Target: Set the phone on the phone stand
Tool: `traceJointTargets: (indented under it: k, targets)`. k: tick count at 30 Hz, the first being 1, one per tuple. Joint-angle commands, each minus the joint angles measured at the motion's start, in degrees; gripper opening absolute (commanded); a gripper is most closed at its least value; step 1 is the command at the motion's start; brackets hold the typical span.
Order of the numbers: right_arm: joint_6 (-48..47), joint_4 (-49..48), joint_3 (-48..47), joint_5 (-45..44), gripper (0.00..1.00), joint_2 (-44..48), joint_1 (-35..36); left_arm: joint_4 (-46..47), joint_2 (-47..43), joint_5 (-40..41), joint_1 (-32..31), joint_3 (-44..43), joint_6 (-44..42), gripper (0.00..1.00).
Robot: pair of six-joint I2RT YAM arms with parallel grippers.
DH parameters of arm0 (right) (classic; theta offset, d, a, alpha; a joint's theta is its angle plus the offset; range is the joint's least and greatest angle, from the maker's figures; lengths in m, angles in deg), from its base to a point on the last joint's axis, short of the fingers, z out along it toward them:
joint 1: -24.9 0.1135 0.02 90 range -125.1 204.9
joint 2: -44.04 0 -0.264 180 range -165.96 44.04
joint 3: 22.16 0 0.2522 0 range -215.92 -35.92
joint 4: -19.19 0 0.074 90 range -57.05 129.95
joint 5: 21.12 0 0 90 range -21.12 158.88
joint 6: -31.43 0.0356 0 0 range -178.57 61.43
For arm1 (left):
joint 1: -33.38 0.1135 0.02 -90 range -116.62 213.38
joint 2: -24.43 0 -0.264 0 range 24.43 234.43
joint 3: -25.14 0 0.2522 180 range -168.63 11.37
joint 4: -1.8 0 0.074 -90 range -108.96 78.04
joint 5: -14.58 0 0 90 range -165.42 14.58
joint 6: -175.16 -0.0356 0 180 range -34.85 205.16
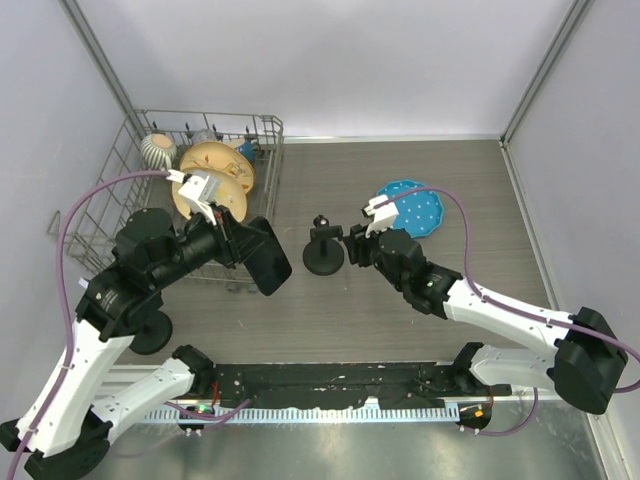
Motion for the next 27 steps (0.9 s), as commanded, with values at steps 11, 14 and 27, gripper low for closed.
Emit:
traceJointTargets:
  k: [11,14,27]
  targets:
    - [1.2,-3.7,-2.4,6.9,0.48,2.0,0.7,11.6,1.3,-2.2,-0.1,3.1,-1.6,0.00]
    - [0.2,-4.7,-3.1,5.8,0.47,-1.1,0.8,12.5,0.8,-3.0,-0.1,4.4,-0.9,0.00]
    - [-1.9,-10.2,-3.5,2.1,0.35,-6.0,0.8,14.9,-0.4,-7.4,-0.1,8.9,-0.1,0.00]
